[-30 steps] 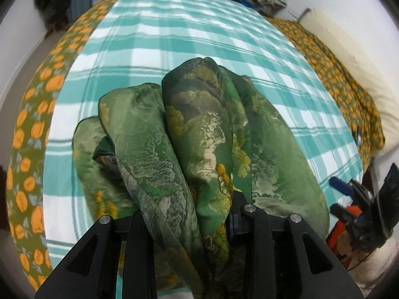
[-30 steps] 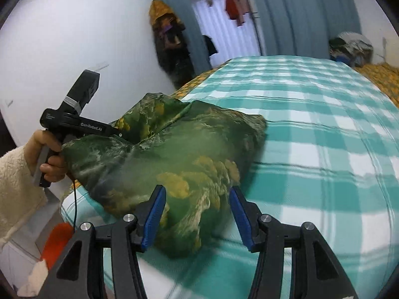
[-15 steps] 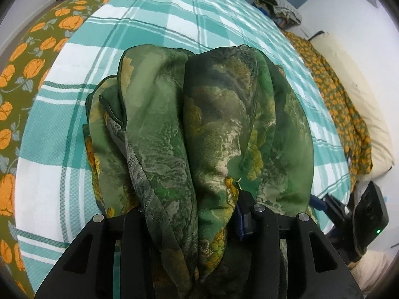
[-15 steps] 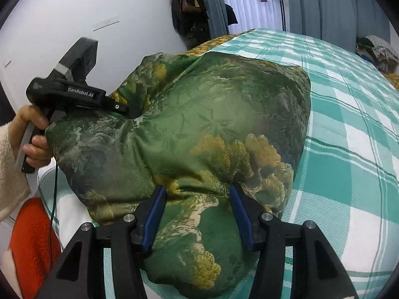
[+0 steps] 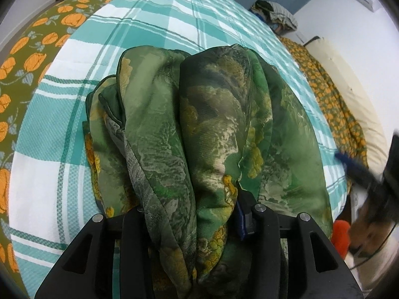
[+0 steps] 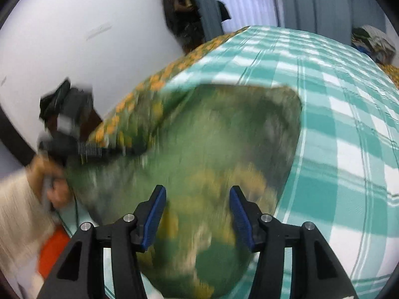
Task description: Fold large clothes
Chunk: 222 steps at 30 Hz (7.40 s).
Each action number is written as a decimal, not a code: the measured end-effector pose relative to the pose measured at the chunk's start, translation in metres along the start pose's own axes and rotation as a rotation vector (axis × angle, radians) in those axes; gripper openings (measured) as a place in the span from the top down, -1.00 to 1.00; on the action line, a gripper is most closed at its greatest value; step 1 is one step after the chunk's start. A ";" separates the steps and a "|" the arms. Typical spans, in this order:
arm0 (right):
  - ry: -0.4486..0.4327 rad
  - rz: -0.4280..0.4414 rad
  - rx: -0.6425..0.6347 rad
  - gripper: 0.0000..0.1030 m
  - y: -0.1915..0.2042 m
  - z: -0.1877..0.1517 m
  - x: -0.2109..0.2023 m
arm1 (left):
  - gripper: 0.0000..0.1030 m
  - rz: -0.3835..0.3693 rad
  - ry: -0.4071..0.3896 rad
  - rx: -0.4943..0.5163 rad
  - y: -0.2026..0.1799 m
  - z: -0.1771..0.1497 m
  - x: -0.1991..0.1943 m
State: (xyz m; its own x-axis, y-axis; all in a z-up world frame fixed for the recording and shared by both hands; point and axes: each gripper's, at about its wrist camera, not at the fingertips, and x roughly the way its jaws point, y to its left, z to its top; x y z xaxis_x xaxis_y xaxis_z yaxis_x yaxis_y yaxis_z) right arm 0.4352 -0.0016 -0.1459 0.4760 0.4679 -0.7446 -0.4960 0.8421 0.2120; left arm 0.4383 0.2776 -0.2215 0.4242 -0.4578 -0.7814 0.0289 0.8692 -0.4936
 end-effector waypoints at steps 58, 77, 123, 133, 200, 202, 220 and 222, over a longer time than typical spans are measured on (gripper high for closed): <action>0.186 0.007 -0.166 -0.08 0.101 -0.056 0.071 | 0.08 0.017 -0.020 -0.008 0.011 -0.016 0.003; 0.012 0.009 -0.068 -0.07 0.062 -0.017 -0.001 | -0.77 -0.061 -0.139 -0.129 0.015 -0.025 -0.064; 0.059 0.234 0.418 -0.61 -0.078 -0.081 0.013 | -0.93 -0.040 0.087 -0.127 0.035 -0.007 0.024; 0.088 0.190 0.278 -0.38 -0.055 -0.060 0.049 | -0.39 0.007 0.018 -0.133 0.025 -0.015 0.008; -0.167 -0.493 0.034 -0.90 0.001 -0.063 -0.169 | -0.99 0.569 -0.435 0.142 -0.255 -0.100 -0.096; -0.159 -0.489 0.036 -0.90 0.002 -0.067 -0.173 | -0.99 0.589 -0.431 0.161 -0.260 -0.103 -0.096; -0.144 -0.473 -0.007 -0.90 0.027 -0.069 -0.185 | -0.99 0.560 -0.433 0.122 -0.259 -0.107 -0.114; -0.141 -0.476 -0.004 -0.90 0.027 -0.070 -0.184 | -0.99 0.556 -0.430 0.123 -0.259 -0.107 -0.114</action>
State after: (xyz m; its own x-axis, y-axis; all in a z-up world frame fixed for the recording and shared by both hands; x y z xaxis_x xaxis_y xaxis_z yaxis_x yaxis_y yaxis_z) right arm 0.2835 -0.0844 -0.0472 0.7438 0.0641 -0.6653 -0.2028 0.9701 -0.1332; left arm 0.2858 0.0850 -0.0455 0.7246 0.1519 -0.6722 -0.2047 0.9788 0.0005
